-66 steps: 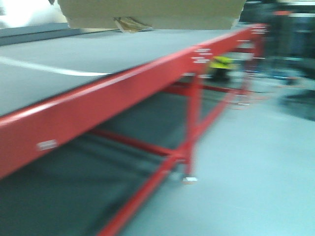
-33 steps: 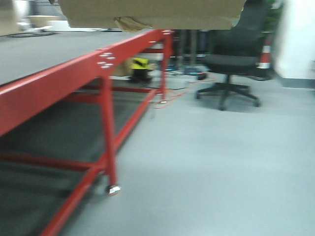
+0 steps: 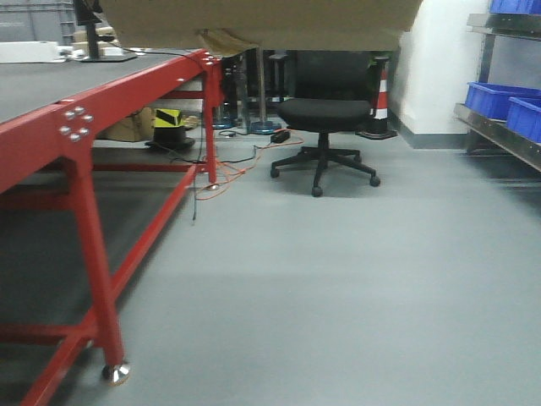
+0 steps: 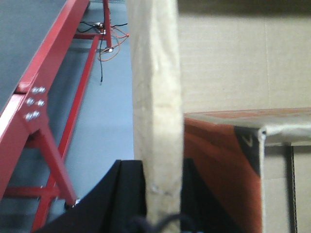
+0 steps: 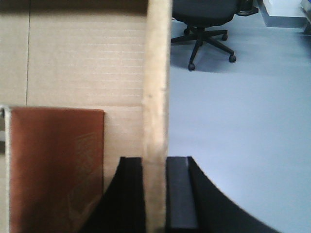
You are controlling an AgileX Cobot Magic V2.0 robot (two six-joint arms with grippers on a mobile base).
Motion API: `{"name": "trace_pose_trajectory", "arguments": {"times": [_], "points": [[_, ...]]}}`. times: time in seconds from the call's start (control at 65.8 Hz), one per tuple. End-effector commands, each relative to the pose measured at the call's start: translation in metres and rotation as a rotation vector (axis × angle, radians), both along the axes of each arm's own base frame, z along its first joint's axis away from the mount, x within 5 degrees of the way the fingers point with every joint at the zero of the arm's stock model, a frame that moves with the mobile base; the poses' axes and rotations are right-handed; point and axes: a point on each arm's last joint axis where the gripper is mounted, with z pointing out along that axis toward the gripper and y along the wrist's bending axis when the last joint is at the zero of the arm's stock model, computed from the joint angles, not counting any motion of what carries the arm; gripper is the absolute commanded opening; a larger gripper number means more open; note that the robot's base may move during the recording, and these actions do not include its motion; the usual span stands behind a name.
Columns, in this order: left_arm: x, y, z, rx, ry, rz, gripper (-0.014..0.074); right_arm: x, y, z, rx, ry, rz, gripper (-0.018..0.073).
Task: Stack two boxes on right shelf middle
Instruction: 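Drive the base to the blue-bin shelf holding the boxes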
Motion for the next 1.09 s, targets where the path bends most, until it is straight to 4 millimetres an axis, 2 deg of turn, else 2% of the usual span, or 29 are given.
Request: {"name": "trace_pose_trajectory", "arguments": {"times": [0.0, 1.079], "points": [[-0.0048, -0.0049, 0.0147, -0.061, -0.085, -0.045, -0.0111, -0.0005, 0.0025, 0.0107, 0.025, -0.083, 0.026, -0.0163], [-0.0047, -0.0049, 0.0148, -0.061, -0.086, -0.046, -0.0111, -0.0004, 0.0025, 0.0109, 0.025, -0.085, 0.026, -0.0163]]}}
